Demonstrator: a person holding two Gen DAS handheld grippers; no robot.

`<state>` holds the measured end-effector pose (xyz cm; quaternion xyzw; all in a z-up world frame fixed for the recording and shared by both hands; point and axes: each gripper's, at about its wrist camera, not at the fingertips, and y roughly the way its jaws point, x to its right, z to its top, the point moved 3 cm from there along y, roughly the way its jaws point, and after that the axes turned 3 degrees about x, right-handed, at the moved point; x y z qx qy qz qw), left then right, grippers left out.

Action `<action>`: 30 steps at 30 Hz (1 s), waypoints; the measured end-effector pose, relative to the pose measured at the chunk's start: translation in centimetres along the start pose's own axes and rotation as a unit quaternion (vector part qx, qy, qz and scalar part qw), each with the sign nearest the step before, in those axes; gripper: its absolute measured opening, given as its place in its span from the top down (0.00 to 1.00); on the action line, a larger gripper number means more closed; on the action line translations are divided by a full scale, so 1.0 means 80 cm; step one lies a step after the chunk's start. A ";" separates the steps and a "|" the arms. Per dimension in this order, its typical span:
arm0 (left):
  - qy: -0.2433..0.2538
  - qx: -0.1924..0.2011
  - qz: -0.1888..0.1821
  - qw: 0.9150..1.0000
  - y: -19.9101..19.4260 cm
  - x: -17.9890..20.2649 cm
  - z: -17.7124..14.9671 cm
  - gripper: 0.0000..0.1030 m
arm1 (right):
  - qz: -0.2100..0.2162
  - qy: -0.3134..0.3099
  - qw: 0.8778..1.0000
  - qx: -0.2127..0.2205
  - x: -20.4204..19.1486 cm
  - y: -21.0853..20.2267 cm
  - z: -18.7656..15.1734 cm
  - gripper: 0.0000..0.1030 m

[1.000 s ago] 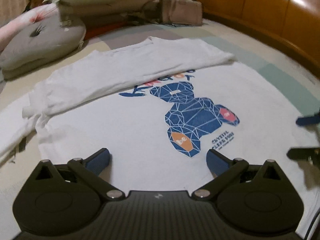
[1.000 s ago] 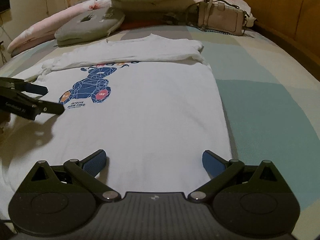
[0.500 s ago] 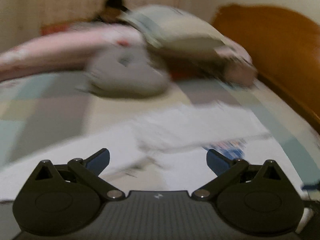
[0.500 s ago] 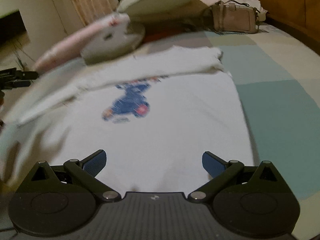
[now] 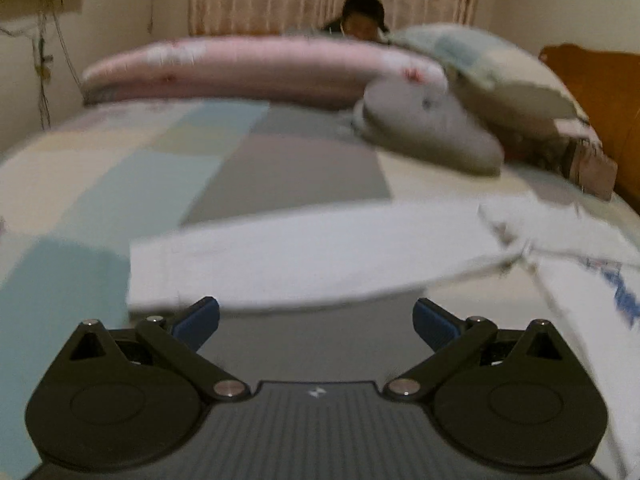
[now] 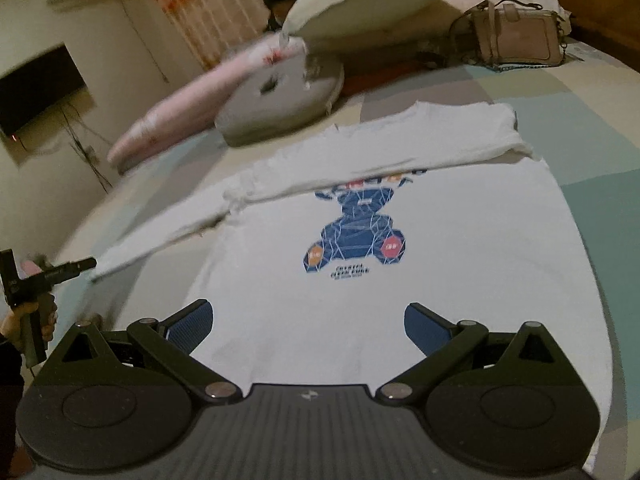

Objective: Fold clothes
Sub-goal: 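Move the left gripper along the folded white sleeve strip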

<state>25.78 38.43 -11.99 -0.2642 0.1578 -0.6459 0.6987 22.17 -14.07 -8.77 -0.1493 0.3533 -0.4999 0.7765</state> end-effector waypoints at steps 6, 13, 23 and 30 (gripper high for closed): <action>-0.051 0.001 -0.040 0.998 0.027 -0.029 -0.018 0.01 | -0.019 -0.012 1.000 -0.015 -0.013 0.019 -0.001 0.00; -0.048 -0.011 -0.061 0.997 0.049 -0.042 0.000 0.01 | -0.022 -0.029 0.999 -0.015 -0.026 0.029 0.012 0.00; -0.056 -0.002 -0.036 0.998 0.072 -0.064 0.013 0.01 | -0.037 -0.032 0.998 -0.027 -0.023 0.038 0.007 0.00; -0.110 -0.012 -0.043 0.993 0.090 -0.067 0.034 0.01 | -0.038 -0.004 0.999 -0.024 -0.009 0.046 0.006 0.00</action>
